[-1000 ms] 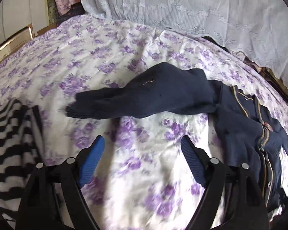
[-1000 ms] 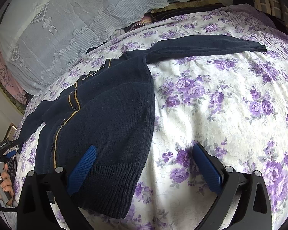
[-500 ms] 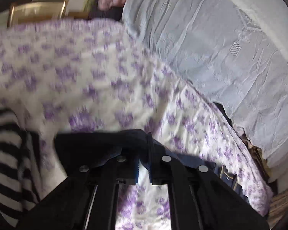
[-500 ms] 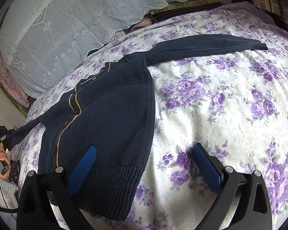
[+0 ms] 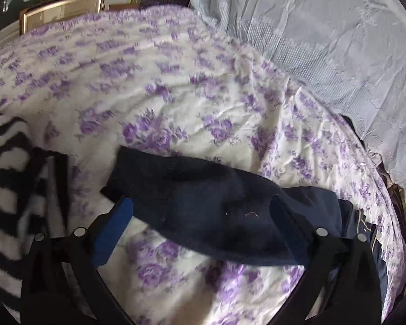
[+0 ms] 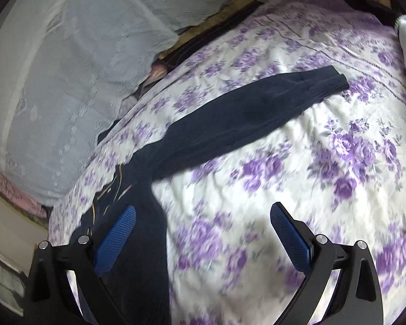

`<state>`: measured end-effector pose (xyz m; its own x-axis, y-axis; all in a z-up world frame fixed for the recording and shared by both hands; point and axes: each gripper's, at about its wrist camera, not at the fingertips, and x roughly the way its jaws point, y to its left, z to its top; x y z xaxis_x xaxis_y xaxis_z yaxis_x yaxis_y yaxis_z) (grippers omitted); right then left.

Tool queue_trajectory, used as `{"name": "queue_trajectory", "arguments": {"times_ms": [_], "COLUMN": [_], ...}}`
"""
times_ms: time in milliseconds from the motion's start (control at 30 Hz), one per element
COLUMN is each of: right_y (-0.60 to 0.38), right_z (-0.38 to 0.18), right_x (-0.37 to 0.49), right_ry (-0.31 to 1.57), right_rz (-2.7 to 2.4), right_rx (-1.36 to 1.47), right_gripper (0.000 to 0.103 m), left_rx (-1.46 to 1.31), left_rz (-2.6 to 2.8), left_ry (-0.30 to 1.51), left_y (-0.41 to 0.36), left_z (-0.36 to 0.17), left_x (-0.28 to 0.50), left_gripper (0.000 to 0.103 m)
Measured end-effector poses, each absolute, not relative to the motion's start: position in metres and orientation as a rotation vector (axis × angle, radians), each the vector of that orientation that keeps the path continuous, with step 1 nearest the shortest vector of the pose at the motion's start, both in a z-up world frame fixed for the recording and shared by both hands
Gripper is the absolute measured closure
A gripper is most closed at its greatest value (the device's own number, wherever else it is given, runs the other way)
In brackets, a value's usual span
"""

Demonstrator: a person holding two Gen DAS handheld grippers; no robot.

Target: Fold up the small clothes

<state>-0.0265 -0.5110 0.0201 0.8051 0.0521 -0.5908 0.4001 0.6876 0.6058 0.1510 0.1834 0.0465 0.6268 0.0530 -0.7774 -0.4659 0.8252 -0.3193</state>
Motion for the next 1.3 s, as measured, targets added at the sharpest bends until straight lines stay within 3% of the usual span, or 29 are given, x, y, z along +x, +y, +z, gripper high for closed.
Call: {"name": "queue_trajectory", "arguments": {"times_ms": [133, 233, 267, 300, 367, 533, 567, 633, 667, 700, 733, 967, 1067, 1167, 1200, 1233, 1267, 1300], "right_y": [-0.551, -0.553, -0.554, -0.557, -0.561, -0.579, -0.578, -0.560, -0.545, -0.531, -0.511, -0.400, -0.392, -0.379, -0.377, -0.376, -0.378, -0.384], "right_z": [-0.002, 0.003, 0.003, 0.003, 0.007, -0.018, -0.013, 0.006, 0.015, 0.021, 0.027, 0.017, 0.010, -0.008, -0.007, -0.005, -0.002, 0.005], "right_x": [0.001, 0.028, 0.035, 0.040, 0.034, 0.021, 0.012, -0.007, -0.018, -0.029, -0.038, -0.089, -0.090, -0.072, -0.072, -0.071, -0.073, -0.077], "right_ry": [0.573, 0.549, 0.543, 0.536, 0.484, 0.584, 0.582, 0.580, 0.575, 0.578, 0.609, 0.850, 0.879, 0.919, 0.879, 0.864, 0.850, 0.826], "right_rz": [-0.266, -0.329, -0.340, -0.347, -0.336, -0.376, -0.368, -0.336, -0.292, -0.247, -0.178, 0.138, 0.199, 0.191, 0.162, 0.133, 0.148, 0.159], "right_rx": [0.948, 0.822, 0.785, 0.758, 0.759, 0.845, 0.854, 0.807, 0.779, 0.750, 0.710, 0.555, 0.629, 0.654, 0.635, 0.619, 0.648, 0.675], "right_gripper": [0.003, 0.008, 0.037, 0.092, 0.097, 0.096, 0.088, 0.061, 0.043, 0.043, 0.043, 0.043, 0.040, 0.040, 0.061, 0.086, 0.096, 0.096], "left_rx": [-0.426, -0.335, -0.328, -0.331, -0.376, -0.371, -0.378, -0.366, -0.356, -0.338, -0.313, -0.075, -0.063, -0.072, -0.068, -0.064, -0.048, -0.055], "left_rz": [0.399, 0.398, 0.404, 0.416, 0.416, 0.482, 0.454, 0.327, 0.255, 0.152, 0.084, -0.310, -0.288, -0.242, -0.245, -0.255, -0.265, -0.296], "left_ry": [0.883, 0.855, 0.844, 0.838, 0.813, 0.893, 0.885, 0.858, 0.851, 0.846, 0.845, 1.074, 1.071, 1.064, 1.053, 1.044, 1.052, 1.068], "left_y": [0.168, 0.155, 0.155, 0.159, 0.171, 0.190, 0.190, 0.175, 0.164, 0.145, 0.127, -0.024, -0.049, -0.068, -0.075, -0.074, -0.079, -0.081], "left_z": [0.022, 0.027, 0.031, 0.033, 0.039, 0.025, 0.027, 0.040, 0.046, 0.053, 0.056, 0.013, 0.001, 0.001, 0.004, 0.011, 0.016, 0.022], "left_x": [0.158, 0.160, 0.159, 0.158, 0.149, 0.135, 0.126, 0.103, 0.092, 0.077, 0.065, 0.002, -0.005, 0.003, 0.004, 0.005, 0.010, 0.009], "left_gripper": [0.005, 0.040, 0.068, 0.086, 0.094, 0.093, 0.093, 0.081, 0.060, 0.036, 0.030, 0.027, 0.010, 0.010, 0.021, 0.043, 0.091, 0.093]}}
